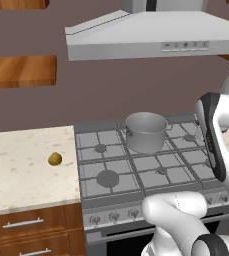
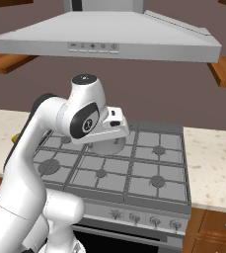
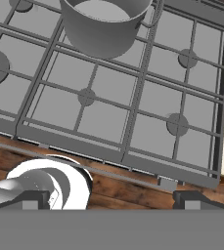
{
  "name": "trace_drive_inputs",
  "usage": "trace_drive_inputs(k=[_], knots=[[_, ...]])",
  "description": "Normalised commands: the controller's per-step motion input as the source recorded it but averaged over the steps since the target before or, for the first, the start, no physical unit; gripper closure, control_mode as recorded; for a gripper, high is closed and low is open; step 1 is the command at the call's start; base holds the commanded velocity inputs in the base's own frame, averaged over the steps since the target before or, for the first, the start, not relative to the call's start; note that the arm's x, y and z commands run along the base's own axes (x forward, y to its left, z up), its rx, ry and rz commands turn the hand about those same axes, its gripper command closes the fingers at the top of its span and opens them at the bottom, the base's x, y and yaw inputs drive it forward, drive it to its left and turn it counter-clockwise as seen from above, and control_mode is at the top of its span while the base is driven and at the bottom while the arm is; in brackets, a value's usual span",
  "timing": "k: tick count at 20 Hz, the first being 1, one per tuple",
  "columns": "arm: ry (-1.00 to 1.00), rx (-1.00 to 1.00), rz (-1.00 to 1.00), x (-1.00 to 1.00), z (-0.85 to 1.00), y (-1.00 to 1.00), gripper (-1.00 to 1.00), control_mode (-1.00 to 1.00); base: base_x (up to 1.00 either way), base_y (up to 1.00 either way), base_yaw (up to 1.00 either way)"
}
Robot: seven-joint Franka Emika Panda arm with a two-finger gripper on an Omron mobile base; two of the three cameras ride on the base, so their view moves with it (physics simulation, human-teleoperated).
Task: Turn on the burner for the pot on the stove. Wait thirty seconds for the pot to heat up. Then add the squash to the pot.
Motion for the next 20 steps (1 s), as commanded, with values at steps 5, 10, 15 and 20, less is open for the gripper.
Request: trace_drive_inputs(k=[5,10,15,20], knots=[[0.0,0.0,0.0,0.0,0.0,0.0,-1.0,-1.0,0.0,0.0,0.0],[0.0,0.0,0.0,0.0,0.0,0.0,-1.0,-1.0,0.0,0.0,0.0],[0.0,0.0,0.0,0.0,0.0,0.0,-1.0,-1.0,0.0,0.0,0.0],[0.0,0.0,0.0,0.0,0.0,0.0,-1.0,-1.0,0.0,0.0,0.0]])
